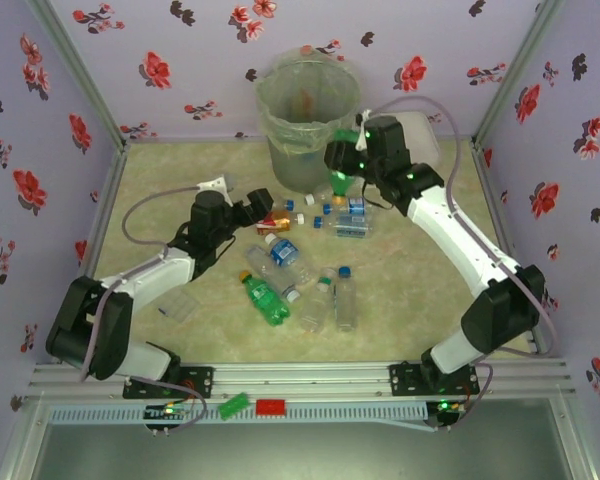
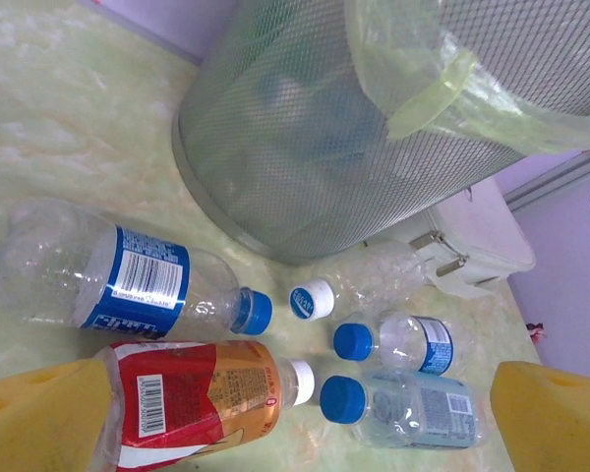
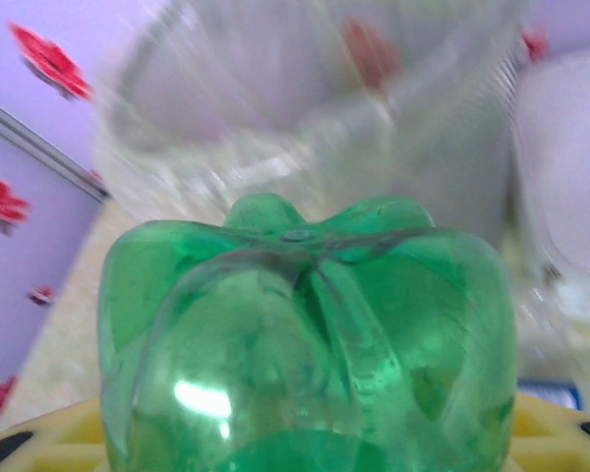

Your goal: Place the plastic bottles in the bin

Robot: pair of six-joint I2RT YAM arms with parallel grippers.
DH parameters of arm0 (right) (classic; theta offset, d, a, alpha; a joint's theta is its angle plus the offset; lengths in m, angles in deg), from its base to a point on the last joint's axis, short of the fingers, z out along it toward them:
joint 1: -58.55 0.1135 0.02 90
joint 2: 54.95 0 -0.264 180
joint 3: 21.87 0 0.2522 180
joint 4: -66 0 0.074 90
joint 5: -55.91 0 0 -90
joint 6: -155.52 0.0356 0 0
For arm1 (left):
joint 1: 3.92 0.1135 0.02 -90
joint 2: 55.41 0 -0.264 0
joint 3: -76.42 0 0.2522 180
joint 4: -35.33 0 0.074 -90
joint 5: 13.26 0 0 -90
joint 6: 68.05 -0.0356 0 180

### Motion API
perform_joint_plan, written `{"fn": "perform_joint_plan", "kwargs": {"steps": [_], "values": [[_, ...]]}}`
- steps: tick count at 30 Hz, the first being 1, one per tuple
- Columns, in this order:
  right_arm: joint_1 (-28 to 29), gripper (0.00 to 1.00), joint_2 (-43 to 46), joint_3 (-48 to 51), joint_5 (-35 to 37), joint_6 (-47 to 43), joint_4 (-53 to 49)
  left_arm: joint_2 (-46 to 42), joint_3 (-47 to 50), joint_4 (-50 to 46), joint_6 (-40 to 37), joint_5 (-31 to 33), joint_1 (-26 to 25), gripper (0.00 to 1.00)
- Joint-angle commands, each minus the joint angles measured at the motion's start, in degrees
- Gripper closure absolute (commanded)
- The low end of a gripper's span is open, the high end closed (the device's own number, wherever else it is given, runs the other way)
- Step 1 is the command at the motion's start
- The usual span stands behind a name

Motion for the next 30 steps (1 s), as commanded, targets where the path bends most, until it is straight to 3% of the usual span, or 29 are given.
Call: {"fn": "perform_joint_plan", "kwargs": {"steps": [1,9,16,30], "values": [[-0.45,0.57,-3.31,-5.92,-3.53,-0.28,8.35,-1.96,0.88,-1.38,-1.66,1.21,0.48,0.00],[-1.02,0.57,-15.51,-25.58,-4.72,-0.89,11.71,-3.34,1.96,-2.74,-1.01,1.16,0.48,0.00],[-1.25,0.57,-27.19,-42.49,-2.39,-7.53,13.00,-5.09,4.13,-2.96,0.71,0.68,0.35,0.00],[-1.24,0.56,-40.64,-46.57,2.30,-13.81,24.61,-9.11,6.83,-4.52,2.03,0.90,-1.29,0.01]]}}
